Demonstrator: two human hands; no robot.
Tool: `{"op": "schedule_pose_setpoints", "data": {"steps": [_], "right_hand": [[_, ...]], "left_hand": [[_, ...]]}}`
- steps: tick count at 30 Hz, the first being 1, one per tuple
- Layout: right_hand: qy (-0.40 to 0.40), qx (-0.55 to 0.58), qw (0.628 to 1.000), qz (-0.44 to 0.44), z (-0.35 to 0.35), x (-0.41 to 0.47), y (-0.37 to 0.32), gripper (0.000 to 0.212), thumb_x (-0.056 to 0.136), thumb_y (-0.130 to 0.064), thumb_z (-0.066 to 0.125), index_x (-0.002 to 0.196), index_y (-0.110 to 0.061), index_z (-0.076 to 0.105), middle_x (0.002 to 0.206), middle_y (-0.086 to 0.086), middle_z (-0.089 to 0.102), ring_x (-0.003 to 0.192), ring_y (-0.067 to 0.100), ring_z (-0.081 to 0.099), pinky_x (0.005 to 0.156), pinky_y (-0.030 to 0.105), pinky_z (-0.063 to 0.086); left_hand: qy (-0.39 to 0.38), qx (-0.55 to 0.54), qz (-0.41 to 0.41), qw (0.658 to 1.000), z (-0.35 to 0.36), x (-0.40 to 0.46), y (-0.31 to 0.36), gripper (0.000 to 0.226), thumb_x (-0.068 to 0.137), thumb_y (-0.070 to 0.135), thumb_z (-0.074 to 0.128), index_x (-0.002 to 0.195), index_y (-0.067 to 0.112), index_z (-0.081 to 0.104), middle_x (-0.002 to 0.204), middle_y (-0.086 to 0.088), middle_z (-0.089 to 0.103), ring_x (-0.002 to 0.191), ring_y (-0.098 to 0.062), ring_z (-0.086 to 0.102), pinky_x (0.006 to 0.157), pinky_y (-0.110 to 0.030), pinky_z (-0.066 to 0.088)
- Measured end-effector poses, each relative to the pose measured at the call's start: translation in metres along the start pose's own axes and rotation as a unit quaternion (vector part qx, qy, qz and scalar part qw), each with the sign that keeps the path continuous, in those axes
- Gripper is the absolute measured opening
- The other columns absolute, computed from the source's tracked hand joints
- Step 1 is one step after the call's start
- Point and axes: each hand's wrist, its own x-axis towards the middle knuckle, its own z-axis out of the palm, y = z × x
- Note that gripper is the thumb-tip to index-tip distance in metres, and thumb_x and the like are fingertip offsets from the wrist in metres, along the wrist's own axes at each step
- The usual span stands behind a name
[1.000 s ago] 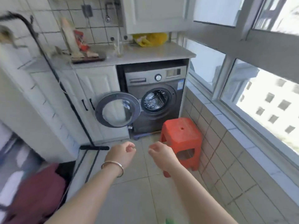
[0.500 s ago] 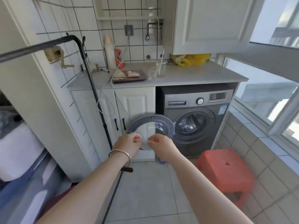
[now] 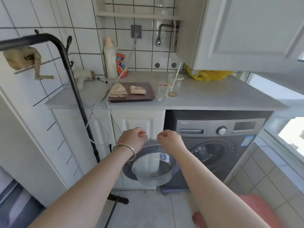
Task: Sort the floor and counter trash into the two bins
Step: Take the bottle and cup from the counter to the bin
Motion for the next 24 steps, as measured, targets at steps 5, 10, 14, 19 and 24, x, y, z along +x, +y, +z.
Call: {"op": "schedule_pose_setpoints", "data": {"steps": [5, 10, 14, 19, 24], "right_hand": [[0.025, -0.014, 1.0, -0.002, -0.021, 0.096, -0.016, 0.031, 0.092, -0.022, 0.045, 0.117, -0.016, 0.061, 0.115, 0.002, 0.064, 0.088, 0.017, 0.05, 0.074, 0.026, 0.041], [0.063, 0.004, 0.997, 0.038, -0.03, 0.177, -0.014, 0.037, 0.091, -0.021, 0.047, 0.128, -0.017, 0.053, 0.123, 0.004, 0.06, 0.087, 0.018, 0.05, 0.074, 0.025, 0.041], [0.111, 0.046, 0.991, 0.065, -0.04, 0.229, -0.012, 0.041, 0.092, -0.023, 0.049, 0.132, -0.018, 0.046, 0.12, 0.004, 0.058, 0.09, 0.022, 0.056, 0.074, 0.03, 0.047], [0.192, 0.092, 0.974, 0.084, -0.055, 0.277, -0.009, 0.056, 0.091, -0.023, 0.054, 0.141, -0.015, 0.03, 0.139, 0.006, 0.045, 0.118, 0.024, 0.051, 0.083, 0.032, 0.043], [0.202, 0.139, 0.964, 0.099, -0.074, 0.327, 0.001, 0.082, 0.084, -0.028, 0.067, 0.148, -0.016, 0.017, 0.145, 0.003, 0.038, 0.128, 0.024, 0.045, 0.097, 0.036, 0.042]], "left_hand": [[-0.015, -0.018, 0.011, 1.0, 0.007, 0.092, 0.015, 0.022, 0.087, 0.033, 0.055, 0.104, 0.026, 0.067, 0.11, 0.005, 0.069, 0.104, -0.017, 0.062, 0.094, -0.029, 0.047], [-0.033, -0.049, 0.01, 0.998, 0.012, 0.186, 0.017, 0.015, 0.086, 0.031, 0.056, 0.095, 0.027, 0.067, 0.103, 0.004, 0.068, 0.104, -0.017, 0.061, 0.086, -0.022, 0.043], [-0.038, -0.084, 0.024, 0.995, 0.023, 0.252, 0.032, 0.019, 0.085, 0.028, 0.057, 0.102, 0.026, 0.064, 0.109, 0.003, 0.066, 0.107, -0.019, 0.06, 0.087, -0.026, 0.043], [0.006, -0.125, 0.033, 0.992, 0.037, 0.314, 0.062, 0.051, 0.081, 0.022, 0.062, 0.13, 0.014, 0.048, 0.132, -0.007, 0.055, 0.118, -0.023, 0.055, 0.098, -0.03, 0.043], [-0.019, -0.095, 0.027, 0.995, 0.058, 0.358, 0.086, 0.054, 0.081, 0.026, 0.061, 0.131, 0.017, 0.044, 0.133, -0.01, 0.046, 0.115, -0.027, 0.053, 0.096, -0.031, 0.042]]}}
